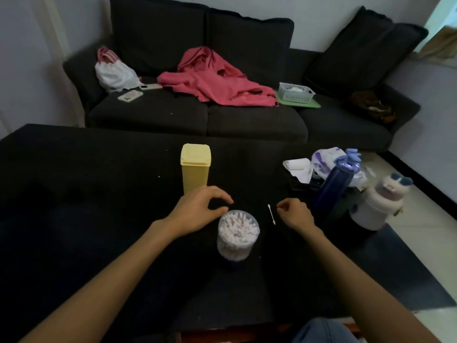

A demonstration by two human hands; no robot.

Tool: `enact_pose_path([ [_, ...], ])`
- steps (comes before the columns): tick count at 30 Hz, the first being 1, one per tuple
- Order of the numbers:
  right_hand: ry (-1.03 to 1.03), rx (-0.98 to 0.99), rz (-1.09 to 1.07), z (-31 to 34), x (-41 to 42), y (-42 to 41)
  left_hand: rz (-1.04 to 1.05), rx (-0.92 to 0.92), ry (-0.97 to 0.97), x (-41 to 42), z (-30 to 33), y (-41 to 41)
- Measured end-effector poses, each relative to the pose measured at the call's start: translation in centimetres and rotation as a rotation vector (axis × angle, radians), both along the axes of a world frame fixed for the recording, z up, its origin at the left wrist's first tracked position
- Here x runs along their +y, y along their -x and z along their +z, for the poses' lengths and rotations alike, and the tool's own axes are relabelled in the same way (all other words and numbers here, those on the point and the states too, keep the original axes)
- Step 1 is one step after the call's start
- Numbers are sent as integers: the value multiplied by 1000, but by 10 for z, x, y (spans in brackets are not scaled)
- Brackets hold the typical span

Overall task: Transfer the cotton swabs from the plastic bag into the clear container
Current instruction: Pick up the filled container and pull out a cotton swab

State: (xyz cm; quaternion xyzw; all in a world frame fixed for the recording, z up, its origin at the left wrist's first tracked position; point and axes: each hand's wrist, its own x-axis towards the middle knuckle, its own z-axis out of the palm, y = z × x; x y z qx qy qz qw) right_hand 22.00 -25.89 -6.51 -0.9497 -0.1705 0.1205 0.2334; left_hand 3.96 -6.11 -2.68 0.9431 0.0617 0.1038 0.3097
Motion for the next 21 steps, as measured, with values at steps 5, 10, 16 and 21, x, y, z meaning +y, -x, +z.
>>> enact_pose_path([
  [5,275,-5,38,-25,16,2,23,109,101,-8,-16,3],
  [10,528,7,187,-29,29,12,44,119,78,-7,-10,7],
  [16,47,374,51,-20,10,29,-102,293,-196,-25,5,2],
  [21,-783,580,-249,-36,12,67,-84,484,-319,-46,-1,-23],
])
